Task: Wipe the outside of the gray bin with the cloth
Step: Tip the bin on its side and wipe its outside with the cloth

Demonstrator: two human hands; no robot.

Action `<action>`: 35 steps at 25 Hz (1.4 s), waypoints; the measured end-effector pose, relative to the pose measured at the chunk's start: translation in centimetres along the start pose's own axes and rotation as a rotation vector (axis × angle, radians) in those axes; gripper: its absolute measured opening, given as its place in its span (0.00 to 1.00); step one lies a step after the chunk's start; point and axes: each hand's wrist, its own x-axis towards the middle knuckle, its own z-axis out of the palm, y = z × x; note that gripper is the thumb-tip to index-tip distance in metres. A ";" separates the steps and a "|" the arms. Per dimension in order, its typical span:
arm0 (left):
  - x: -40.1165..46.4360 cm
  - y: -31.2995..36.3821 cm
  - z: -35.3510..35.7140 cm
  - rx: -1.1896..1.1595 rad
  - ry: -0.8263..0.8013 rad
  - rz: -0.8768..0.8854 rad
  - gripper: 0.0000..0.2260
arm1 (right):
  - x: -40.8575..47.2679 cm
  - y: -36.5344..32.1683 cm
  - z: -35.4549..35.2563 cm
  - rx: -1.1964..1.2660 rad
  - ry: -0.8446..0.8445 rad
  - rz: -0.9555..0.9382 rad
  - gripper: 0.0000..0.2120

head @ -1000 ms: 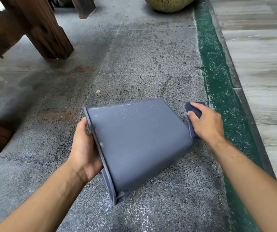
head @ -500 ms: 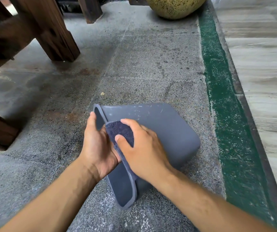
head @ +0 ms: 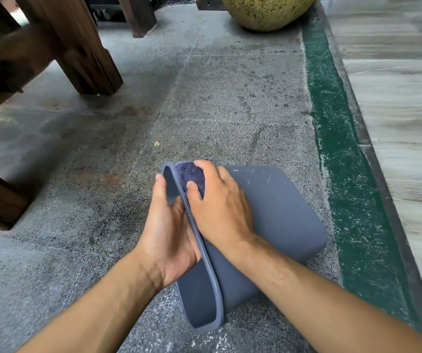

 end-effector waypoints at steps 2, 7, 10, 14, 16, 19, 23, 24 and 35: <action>0.2 -0.4 0.2 0.012 0.003 0.043 0.37 | 0.1 -0.3 0.1 -0.022 0.010 0.003 0.20; 0.0 -0.5 0.4 0.036 -0.021 0.035 0.39 | 2.2 -0.6 0.1 0.000 0.059 -0.006 0.19; 0.1 0.5 -0.4 -0.044 0.055 0.060 0.44 | 3.3 0.5 -0.2 0.159 0.104 -0.009 0.19; 0.2 1.2 -1.2 -0.022 0.094 0.067 0.43 | 3.7 3.2 -2.6 0.365 0.268 0.134 0.16; 0.0 1.4 -0.9 0.011 0.071 0.025 0.42 | 3.2 3.9 -3.1 0.385 0.244 0.152 0.15; 0.2 1.6 -0.3 0.027 0.061 -0.004 0.40 | 2.1 3.8 -2.9 0.399 0.155 0.105 0.15; 0.8 2.2 -0.2 -0.044 0.055 0.014 0.33 | 0.3 3.1 -2.8 0.330 0.086 -0.014 0.17; 0.8 2.3 -0.1 -0.044 0.052 0.018 0.31 | -0.3 2.9 -2.5 0.288 0.071 -0.062 0.18; 0.7 2.7 -0.1 0.048 0.124 0.052 0.37 | -4.0 4.7 -2.0 0.121 -0.041 -0.319 0.22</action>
